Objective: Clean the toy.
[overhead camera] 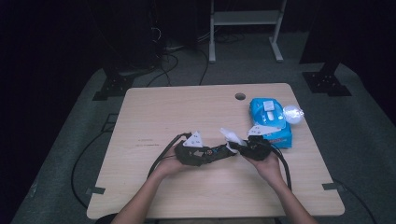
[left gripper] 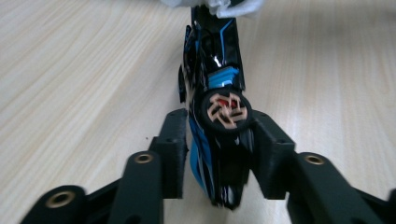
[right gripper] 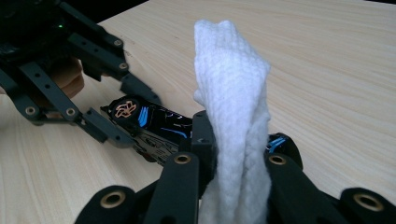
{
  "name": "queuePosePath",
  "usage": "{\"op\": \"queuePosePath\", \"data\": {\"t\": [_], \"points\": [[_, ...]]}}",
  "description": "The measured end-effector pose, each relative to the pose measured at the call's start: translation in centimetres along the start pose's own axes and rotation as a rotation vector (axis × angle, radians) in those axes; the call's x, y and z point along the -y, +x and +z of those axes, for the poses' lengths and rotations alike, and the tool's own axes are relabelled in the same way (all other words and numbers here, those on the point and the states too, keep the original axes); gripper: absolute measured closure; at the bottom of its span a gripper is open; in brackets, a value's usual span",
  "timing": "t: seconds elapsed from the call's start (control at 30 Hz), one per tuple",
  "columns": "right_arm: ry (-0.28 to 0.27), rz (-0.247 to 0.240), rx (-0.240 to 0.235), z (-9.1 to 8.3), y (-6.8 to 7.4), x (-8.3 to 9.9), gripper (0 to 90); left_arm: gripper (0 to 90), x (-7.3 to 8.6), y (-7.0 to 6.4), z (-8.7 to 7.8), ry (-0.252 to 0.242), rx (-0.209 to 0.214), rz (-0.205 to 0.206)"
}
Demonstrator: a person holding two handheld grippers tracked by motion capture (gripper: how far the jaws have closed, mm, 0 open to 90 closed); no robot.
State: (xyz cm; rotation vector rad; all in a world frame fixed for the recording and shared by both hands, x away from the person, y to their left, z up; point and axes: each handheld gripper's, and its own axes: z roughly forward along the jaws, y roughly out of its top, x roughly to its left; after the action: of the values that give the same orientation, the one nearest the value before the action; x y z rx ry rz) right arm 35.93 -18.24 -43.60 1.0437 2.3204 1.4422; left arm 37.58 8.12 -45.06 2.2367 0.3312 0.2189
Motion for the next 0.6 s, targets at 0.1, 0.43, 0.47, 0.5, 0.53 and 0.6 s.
{"op": "queuePosePath", "data": {"t": [0.1, 0.43, 0.47, 0.5, 0.53, 0.6], "points": [[-0.003, 0.009, -0.008, 0.0, 0.1, 0.0, 81.4, 46.9, -0.6, 0.1, 0.7, 0.018, 0.007, -0.010], [-0.006, 0.005, -0.019, -0.2, 0.0, -0.2, 81.4, 63.3, -1.1, 0.4, 0.9, 0.038, 0.003, 0.013], [-0.012, 0.009, -0.022, -0.3, 0.0, -0.2, 81.4, 64.1, -1.0, 0.5, 0.7, 0.036, 0.006, 0.015], [-0.013, 0.011, -0.024, -0.3, 0.0, -0.3, 81.4, 64.3, -0.9, 0.4, 0.6, 0.034, 0.005, 0.017], [-0.015, 0.007, -0.024, -0.3, 0.1, -0.3, 81.4, 64.4, -0.8, 0.5, 0.4, 0.037, 0.003, 0.020], [-0.018, 0.002, -0.028, -0.2, 0.3, -0.5, 81.4, 64.4, -0.5, 0.5, 0.0, 0.037, 0.006, 0.020]]}}
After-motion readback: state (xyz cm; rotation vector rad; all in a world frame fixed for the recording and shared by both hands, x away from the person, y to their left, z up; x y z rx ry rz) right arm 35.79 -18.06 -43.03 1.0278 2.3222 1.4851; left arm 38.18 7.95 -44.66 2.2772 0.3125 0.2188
